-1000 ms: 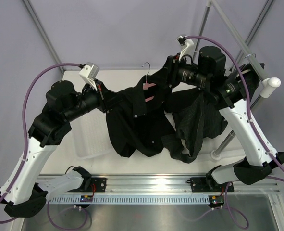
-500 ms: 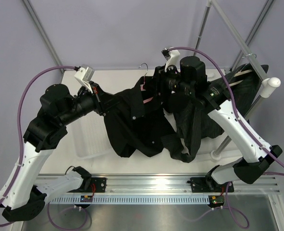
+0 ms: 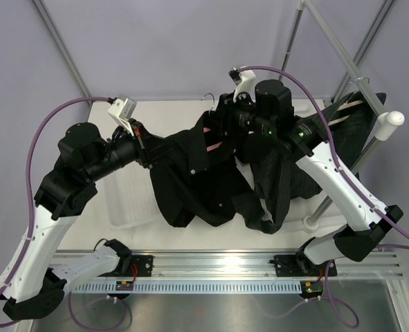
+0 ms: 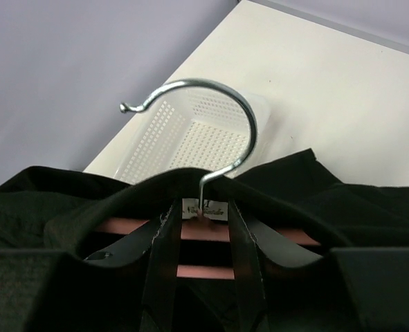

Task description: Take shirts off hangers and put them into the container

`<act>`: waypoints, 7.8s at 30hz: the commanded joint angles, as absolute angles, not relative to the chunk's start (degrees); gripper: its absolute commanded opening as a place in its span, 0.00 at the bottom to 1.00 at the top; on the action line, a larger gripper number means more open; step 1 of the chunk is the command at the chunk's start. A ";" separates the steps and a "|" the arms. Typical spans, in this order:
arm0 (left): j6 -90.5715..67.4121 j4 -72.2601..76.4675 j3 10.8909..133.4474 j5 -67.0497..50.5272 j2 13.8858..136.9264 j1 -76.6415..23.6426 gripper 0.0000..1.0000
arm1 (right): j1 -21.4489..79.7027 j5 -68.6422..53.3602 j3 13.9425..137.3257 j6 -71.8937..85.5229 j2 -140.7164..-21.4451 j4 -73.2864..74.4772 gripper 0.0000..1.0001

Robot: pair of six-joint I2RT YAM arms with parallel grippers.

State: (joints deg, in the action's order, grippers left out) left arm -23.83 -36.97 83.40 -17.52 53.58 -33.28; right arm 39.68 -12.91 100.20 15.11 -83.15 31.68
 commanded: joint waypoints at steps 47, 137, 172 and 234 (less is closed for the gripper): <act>-23.64 -37.27 80.86 12.90 46.85 -33.49 0.00 | 43.42 33.48 99.41 5.19 -78.23 40.78 0.00; -12.66 -41.83 93.43 9.05 63.02 -49.39 0.00 | 52.29 10.37 101.19 10.81 -71.11 47.64 0.81; -17.14 -45.16 84.99 -1.32 49.57 -49.31 0.00 | 52.82 38.22 105.11 1.94 -81.65 42.63 0.00; -11.41 -26.57 135.79 -25.99 109.33 -49.39 0.00 | 96.76 51.24 65.65 65.29 -76.37 69.87 0.98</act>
